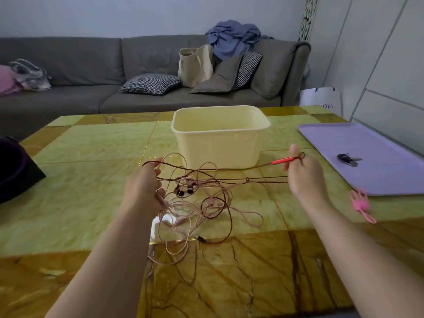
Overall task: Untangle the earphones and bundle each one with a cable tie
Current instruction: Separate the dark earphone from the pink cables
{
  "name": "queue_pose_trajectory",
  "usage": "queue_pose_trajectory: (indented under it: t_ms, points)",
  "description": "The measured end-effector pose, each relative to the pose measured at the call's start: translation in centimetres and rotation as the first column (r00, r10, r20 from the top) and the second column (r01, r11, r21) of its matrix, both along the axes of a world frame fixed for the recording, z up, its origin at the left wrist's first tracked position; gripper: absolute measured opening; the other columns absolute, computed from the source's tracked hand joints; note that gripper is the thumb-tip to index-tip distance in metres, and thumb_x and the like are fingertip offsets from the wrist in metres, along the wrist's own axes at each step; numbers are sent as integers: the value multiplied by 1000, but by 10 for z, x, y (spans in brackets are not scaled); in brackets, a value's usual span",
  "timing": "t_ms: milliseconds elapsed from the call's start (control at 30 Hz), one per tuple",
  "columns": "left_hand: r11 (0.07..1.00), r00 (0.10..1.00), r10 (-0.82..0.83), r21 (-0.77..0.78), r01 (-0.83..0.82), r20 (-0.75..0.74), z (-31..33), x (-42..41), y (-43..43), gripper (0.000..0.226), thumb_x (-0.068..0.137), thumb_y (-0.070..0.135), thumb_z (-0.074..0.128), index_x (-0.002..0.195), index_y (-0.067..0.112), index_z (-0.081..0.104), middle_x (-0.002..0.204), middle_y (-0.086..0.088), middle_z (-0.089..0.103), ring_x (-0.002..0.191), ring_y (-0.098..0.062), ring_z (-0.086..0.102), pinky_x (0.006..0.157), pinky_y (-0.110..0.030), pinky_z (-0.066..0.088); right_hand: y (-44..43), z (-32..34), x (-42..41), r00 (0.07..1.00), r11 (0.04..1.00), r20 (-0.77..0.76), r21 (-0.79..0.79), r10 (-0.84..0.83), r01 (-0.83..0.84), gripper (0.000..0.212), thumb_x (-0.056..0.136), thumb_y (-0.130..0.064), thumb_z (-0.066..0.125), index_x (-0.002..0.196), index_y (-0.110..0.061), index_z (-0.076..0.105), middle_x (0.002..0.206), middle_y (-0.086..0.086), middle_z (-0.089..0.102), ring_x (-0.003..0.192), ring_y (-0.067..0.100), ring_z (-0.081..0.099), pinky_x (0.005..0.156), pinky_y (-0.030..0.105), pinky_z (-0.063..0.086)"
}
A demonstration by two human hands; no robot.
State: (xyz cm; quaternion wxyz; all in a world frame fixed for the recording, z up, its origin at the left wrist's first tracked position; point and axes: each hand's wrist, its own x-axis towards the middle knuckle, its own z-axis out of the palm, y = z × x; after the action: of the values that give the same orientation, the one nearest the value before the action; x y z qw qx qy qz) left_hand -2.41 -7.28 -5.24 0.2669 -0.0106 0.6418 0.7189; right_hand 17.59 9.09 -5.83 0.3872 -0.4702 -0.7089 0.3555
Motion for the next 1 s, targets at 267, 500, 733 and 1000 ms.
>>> queue_pose_trajectory:
  t_ms: [267, 500, 733, 1000]
  points:
    - [844, 730, -412, -529, 81, -545, -16, -5, 1, 49, 89, 1, 37, 129, 24, 52, 95, -14, 57, 47, -16, 39, 39, -23, 33, 4, 14, 6, 822, 562, -415, -600, 390, -570, 42, 100, -19, 30, 78, -4, 63, 44, -1, 37, 34, 8, 24, 39, 22, 23]
    - [790, 490, -542, -613, 19, -683, -10, 30, 4, 75, 83, 8, 54, 148, 28, 23, 152, -1, 16, 139, -26, 18, 114, -44, 21, -19, 32, 0, 700, 658, -354, -250, 621, -710, 45, 96, -11, 26, 89, -9, 70, 91, 12, 74, 94, 22, 64, 76, 34, 35]
    - [782, 262, -619, -550, 293, -740, -17, 57, 22, 36, 92, 16, 56, 126, 28, 54, 96, 15, 60, 67, 9, 55, 61, -3, 38, -35, 47, -6, 605, 672, -362, 86, 709, -736, 41, 85, -22, 30, 91, -24, 71, 123, -4, 64, 128, 4, 46, 112, 36, 29]
    - [621, 310, -758, -780, 72, -574, -23, 42, 23, 13, 90, 25, 57, 101, 28, 63, 99, 6, 67, 77, -9, 57, 66, -29, 49, -29, 41, -10, 621, 847, -617, 149, 483, -511, 37, 84, -24, 35, 89, -27, 71, 151, -3, 34, 137, -5, 26, 116, 36, 26]
